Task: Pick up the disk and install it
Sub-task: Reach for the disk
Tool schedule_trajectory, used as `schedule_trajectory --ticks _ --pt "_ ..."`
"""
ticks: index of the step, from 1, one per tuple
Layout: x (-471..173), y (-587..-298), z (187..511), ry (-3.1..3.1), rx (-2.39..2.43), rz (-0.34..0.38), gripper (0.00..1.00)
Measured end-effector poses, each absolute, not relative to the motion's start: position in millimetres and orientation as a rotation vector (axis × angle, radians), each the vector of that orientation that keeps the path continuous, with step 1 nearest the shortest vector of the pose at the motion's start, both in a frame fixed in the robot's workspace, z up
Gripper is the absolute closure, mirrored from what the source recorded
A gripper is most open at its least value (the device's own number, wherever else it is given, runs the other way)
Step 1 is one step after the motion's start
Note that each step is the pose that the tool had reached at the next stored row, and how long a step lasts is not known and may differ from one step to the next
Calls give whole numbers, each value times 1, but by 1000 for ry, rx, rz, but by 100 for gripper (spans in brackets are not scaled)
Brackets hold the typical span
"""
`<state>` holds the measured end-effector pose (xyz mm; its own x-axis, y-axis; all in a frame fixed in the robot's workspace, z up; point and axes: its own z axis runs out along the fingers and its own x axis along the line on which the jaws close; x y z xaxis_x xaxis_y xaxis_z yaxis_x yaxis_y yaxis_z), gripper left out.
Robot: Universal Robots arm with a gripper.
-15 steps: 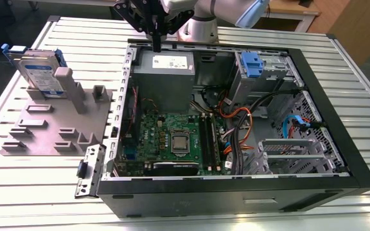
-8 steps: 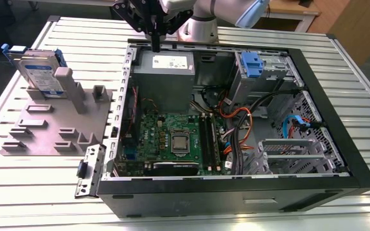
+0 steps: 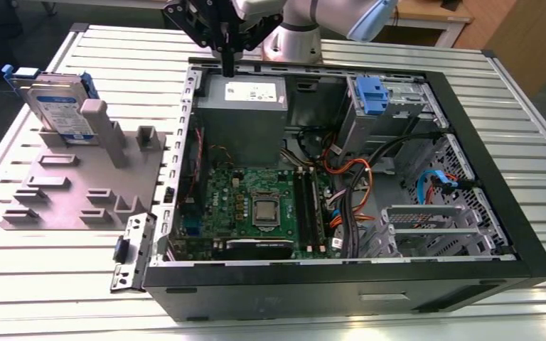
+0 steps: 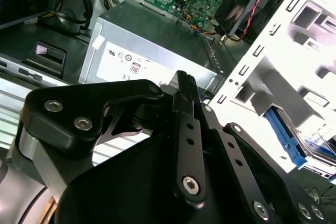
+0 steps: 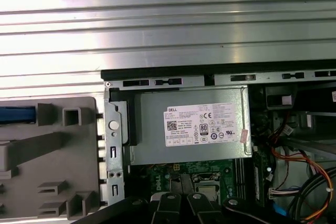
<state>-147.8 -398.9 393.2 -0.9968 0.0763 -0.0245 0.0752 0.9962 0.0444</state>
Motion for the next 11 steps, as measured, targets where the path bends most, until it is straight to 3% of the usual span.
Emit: schedule_trajectory --ticks 11 --pt "-154 -399 393 3112 118 68 89"
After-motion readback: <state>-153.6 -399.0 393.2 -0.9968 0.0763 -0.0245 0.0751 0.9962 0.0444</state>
